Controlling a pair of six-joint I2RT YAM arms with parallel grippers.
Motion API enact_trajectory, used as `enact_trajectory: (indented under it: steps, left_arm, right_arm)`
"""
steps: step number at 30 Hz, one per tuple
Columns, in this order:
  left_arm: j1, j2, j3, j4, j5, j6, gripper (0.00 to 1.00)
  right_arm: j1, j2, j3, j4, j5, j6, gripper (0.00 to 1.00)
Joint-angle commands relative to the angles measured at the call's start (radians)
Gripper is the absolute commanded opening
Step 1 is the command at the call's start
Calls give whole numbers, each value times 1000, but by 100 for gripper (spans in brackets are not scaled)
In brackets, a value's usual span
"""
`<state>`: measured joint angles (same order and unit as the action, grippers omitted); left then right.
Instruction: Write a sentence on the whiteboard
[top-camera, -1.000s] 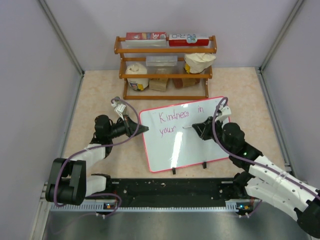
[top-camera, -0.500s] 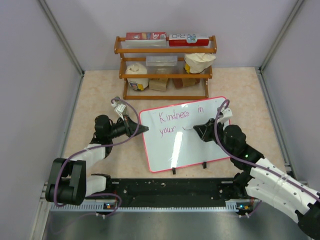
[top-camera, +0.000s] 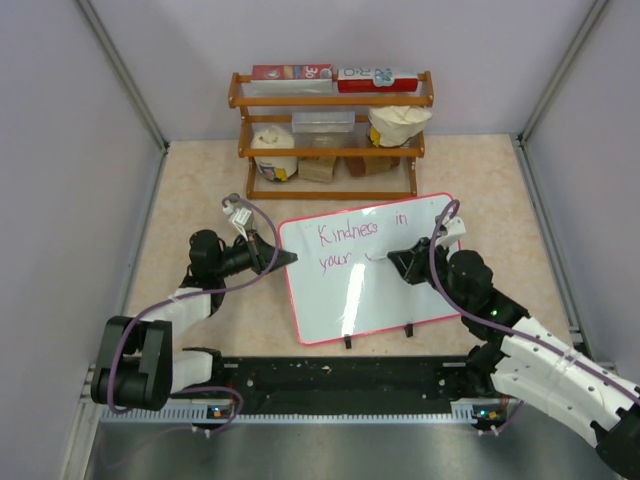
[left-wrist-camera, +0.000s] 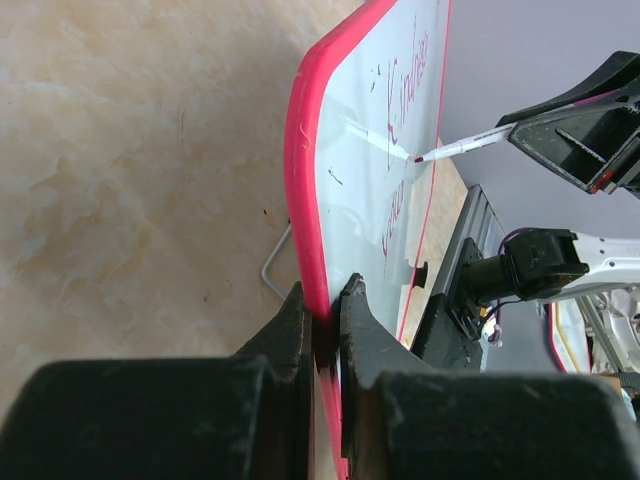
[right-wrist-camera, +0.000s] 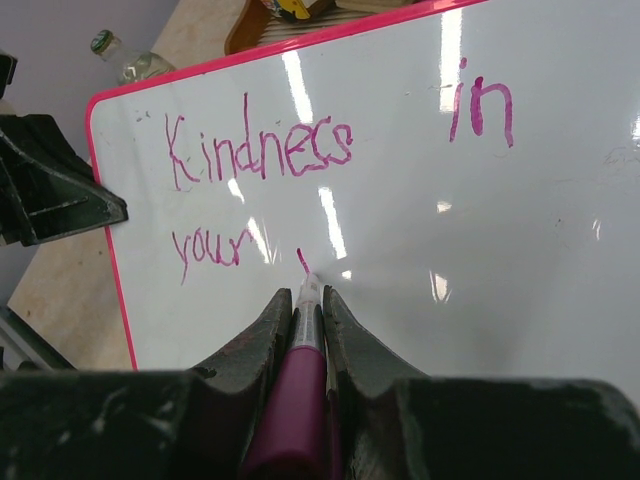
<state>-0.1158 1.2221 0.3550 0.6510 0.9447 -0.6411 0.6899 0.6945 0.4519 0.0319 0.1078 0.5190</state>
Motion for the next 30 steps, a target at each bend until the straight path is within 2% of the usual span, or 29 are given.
enact_trajectory:
  steps: [1,14,30]
  left_arm:
    - [-8,19,-19,-21,-141,202,0]
    - [-8,20,-19,-21,-139,202,0]
    - [-8,20,-17,-21,-139,201,0]
  right_arm:
    - [-9,-4,-2,-29,41,-24,0]
    - [-9,34,60,-7,113,-36,0]
    - [-7,39,54,-13,96,-31,0]
